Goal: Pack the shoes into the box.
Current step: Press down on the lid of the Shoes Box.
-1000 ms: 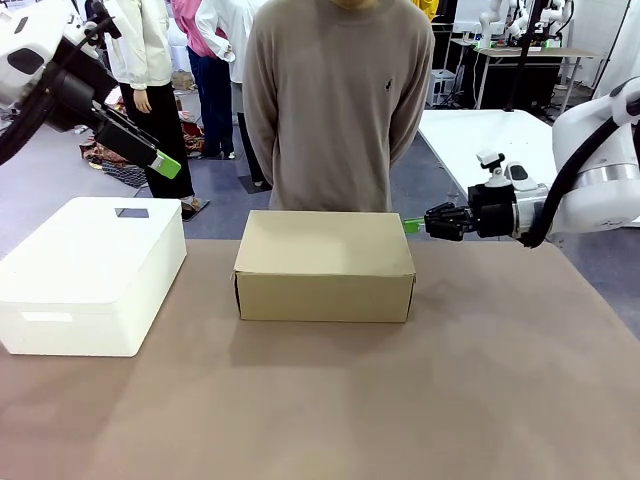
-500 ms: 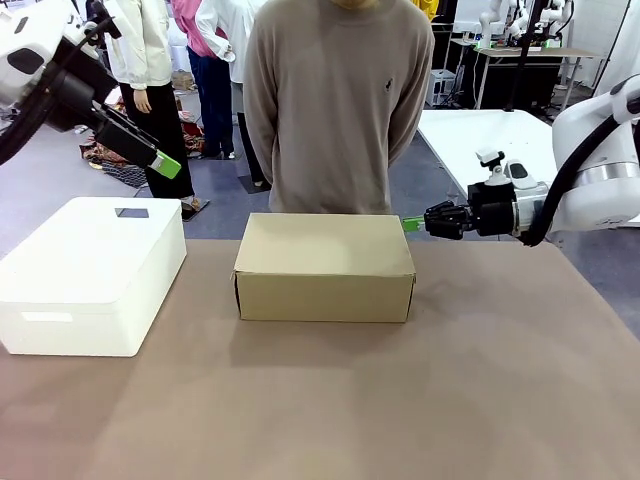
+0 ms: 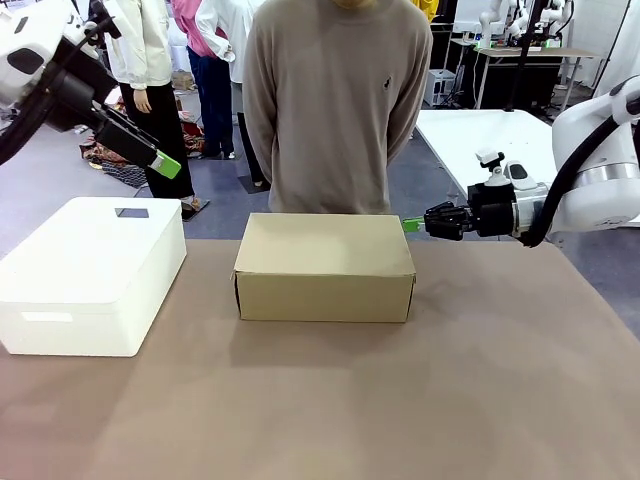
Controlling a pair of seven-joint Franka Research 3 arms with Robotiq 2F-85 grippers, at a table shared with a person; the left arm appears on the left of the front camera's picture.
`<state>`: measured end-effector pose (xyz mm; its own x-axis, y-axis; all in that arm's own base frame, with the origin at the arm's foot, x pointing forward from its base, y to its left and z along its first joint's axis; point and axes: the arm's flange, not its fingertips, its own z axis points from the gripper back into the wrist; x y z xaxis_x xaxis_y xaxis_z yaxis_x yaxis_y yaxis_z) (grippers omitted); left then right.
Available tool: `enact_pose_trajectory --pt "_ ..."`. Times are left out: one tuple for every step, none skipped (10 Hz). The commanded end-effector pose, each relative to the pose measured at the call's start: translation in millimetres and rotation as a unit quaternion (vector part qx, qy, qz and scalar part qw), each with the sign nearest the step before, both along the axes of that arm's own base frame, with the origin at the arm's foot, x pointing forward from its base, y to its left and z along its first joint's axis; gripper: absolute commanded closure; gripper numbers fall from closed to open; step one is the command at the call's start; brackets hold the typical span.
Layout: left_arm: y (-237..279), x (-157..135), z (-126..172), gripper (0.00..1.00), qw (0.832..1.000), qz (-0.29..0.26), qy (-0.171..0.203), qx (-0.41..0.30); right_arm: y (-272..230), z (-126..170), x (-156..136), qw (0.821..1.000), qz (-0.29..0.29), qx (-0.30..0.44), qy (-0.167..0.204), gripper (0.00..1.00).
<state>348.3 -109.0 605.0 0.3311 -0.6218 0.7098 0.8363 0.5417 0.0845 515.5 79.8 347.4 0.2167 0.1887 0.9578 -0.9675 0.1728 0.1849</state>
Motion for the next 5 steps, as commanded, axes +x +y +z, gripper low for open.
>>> enact_pose_trajectory --pt "0.2 0.1 0.2 0.00 1.000 -0.008 0.001 -0.007 0.0 0.0 0.0 1.000 0.000 0.000 0.000 1.00" --pt "0.2 0.1 0.2 0.00 1.000 -0.008 0.001 -0.007 0.4 12.0 -5.0 0.999 -0.024 -0.022 0.016 1.00" --pt "0.2 0.1 0.2 0.00 1.000 -0.008 0.001 -0.007 -0.3 26.8 -12.2 0.999 -0.028 -0.038 0.021 1.00" --pt "0.2 0.1 0.2 0.00 1.000 -0.008 0.001 -0.007 0.9 40.6 -20.1 0.998 -0.029 -0.055 0.031 1.00" --pt "0.2 0.1 0.2 0.00 1.000 -0.008 0.001 -0.007 1.4 57.2 -28.9 0.996 -0.031 -0.079 0.038 0.97"
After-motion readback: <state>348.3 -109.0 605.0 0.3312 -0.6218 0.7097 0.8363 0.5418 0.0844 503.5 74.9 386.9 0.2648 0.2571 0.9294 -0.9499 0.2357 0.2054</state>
